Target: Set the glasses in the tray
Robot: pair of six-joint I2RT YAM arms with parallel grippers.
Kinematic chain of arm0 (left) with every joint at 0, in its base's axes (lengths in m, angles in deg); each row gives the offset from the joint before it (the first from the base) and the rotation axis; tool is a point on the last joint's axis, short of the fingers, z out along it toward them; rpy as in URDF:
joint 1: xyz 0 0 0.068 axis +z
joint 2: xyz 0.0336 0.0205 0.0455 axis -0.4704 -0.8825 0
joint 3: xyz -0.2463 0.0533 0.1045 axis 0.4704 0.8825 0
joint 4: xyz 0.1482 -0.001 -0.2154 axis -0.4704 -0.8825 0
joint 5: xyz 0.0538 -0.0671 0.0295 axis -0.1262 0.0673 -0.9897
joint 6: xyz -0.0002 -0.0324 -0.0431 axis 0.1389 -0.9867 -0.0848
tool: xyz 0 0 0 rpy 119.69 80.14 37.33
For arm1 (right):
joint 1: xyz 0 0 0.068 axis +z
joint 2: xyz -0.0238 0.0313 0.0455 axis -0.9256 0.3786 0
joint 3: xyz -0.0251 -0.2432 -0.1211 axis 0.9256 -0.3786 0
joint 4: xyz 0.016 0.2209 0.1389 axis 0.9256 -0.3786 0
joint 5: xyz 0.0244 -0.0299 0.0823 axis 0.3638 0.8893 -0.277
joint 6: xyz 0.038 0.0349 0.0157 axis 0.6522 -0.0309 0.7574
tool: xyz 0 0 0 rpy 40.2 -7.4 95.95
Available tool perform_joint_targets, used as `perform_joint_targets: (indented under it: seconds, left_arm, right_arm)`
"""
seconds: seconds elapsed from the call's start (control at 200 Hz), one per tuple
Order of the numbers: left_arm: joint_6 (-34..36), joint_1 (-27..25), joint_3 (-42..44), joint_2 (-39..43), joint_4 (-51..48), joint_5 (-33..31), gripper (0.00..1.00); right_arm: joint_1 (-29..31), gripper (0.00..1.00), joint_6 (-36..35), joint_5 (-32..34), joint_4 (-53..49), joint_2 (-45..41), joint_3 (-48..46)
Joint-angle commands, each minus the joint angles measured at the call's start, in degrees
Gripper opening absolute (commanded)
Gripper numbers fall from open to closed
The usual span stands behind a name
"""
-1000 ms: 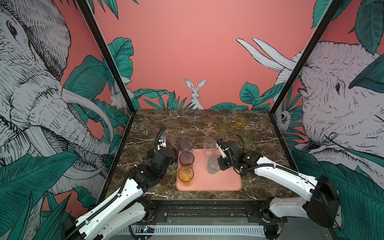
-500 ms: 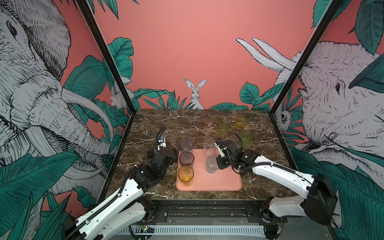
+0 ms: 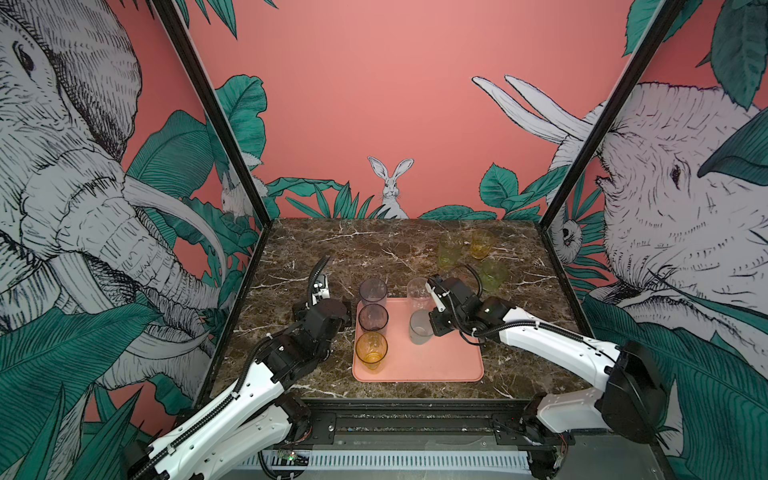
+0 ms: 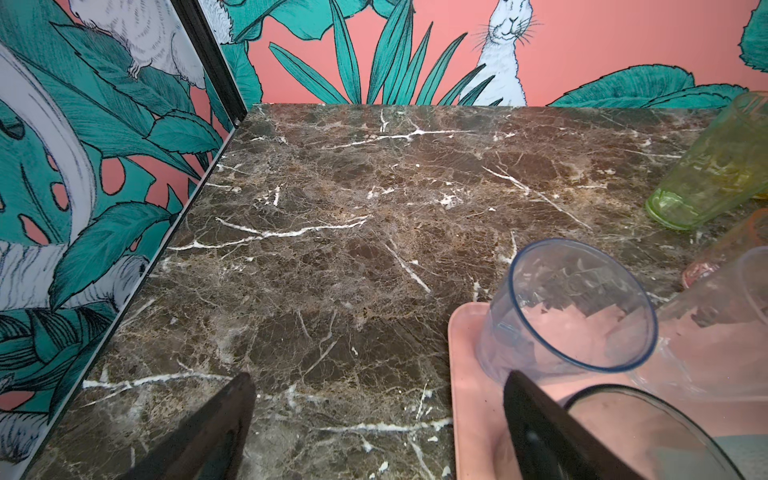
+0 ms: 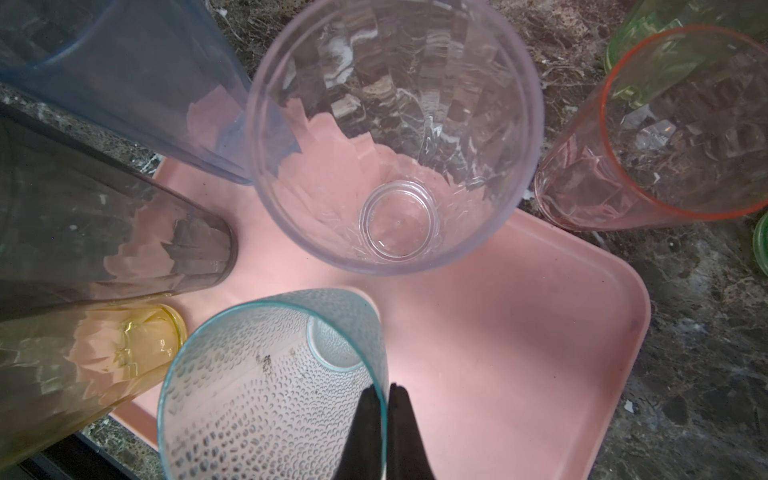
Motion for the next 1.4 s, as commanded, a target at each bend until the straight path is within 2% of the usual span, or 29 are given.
perform_joint_targets:
  seconds: [0.0, 0.1, 0.24, 0.4, 0.515, 0.9, 1.11, 1.39]
  left_arm:
    - [-1.4, 0.3, 0.8, 0.8, -0.9, -0.6, 0.94]
    - [-1.3, 0.4, 0.8, 1.0, -1.1, -0.6, 0.94]
    - [-1.2, 0.3, 0.9, 1.4, -1.2, -0.9, 0.95]
    - [-1.6, 0.3, 0.8, 1.9, -1.5, -0.5, 0.95]
    - [-1.6, 0.4, 0.6, 2.4, -1.7, -0.2, 0.95]
    - [-1.5, 0.3, 0.4, 3.3, -2.1, -0.4, 0.94]
    - [-1.1, 0.3, 0.0, 3.2, -2.0, -0.5, 0.95]
    - [-0.7, 0.3, -0.8, 3.2, -2.8, -0.8, 0.94]
  right_arm:
    - [0.3, 0.00, 0.9, -0.2, 1.6, 0.4, 1.7]
    - [0.4, 0.00, 1.3, 0.0, 1.5, 0.5, 1.9]
    - [0.3, 0.07, 1.7, 0.0, 1.5, 0.4, 1.6]
    - [0.4, 0.18, 1.9, 0.0, 1.9, 0.2, 1.6]
    - [0.3, 0.31, 1.7, -0.5, 2.1, -0.5, 1.9]
    - [0.3, 0.41, -1.7, 3.0, -2.3, -4.8, 6.0]
    - [-0.1, 0.48, -5.3, 8.9, -4.5, -6.5, 11.0]
    - [-5.9, 0.55, -7.6, 10.7, -5.9, -2.1, 21.7]
